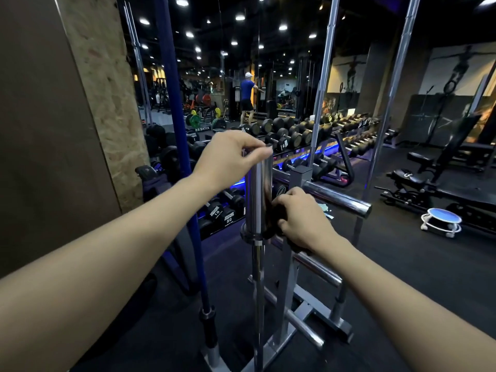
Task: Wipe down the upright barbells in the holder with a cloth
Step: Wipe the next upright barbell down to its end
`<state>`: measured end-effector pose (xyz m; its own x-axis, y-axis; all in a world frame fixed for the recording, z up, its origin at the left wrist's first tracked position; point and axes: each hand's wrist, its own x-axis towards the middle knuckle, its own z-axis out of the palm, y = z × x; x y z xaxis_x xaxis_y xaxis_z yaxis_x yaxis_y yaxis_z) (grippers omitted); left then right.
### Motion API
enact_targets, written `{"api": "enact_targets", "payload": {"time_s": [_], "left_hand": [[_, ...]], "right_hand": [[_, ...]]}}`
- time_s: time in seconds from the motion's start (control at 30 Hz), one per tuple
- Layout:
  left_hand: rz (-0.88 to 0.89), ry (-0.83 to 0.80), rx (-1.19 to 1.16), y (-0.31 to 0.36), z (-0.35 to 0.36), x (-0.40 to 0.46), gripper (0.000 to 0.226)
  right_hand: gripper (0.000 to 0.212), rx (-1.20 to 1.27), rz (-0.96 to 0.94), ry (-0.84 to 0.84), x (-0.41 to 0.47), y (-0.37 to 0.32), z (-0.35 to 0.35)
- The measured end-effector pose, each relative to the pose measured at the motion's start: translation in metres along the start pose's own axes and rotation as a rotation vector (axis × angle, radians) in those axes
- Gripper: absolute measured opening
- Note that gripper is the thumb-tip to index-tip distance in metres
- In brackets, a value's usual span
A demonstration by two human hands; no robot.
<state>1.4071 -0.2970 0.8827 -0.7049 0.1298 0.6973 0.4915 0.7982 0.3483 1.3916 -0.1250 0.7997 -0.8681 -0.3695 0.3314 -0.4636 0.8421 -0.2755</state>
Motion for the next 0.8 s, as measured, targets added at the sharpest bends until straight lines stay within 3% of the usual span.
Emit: {"api": "enact_targets", "payload": {"time_s": [0.2, 0.43, 0.57, 0.7, 0.8], "left_hand": [[0.025, 0.114, -0.038, -0.009, 0.016, -0.007, 0.017], [0.006, 0.037, -0.177, -0.009, 0.01, -0.002, 0.02], [0.002, 0.0, -0.224, -0.014, 0.007, -0.003, 0.021], [0.028, -0.02, -0.199, -0.019, 0.01, -0.005, 0.02], [0.052, -0.007, -0.198, -0.024, 0.01, -0.006, 0.02]], "right_hand": [[0.041, 0.005, 0.032, -0.07, -0.01, -0.005, 0.012], [0.044, 0.002, 0.017, -0.118, -0.005, -0.002, 0.002], [0.027, 0.115, -0.01, 0.097, -0.004, -0.011, -0.032], [0.024, 0.173, -0.088, 0.317, 0.006, -0.037, -0.063], [0.024, 0.167, -0.06, 0.35, 0.008, -0.043, -0.047]]}}
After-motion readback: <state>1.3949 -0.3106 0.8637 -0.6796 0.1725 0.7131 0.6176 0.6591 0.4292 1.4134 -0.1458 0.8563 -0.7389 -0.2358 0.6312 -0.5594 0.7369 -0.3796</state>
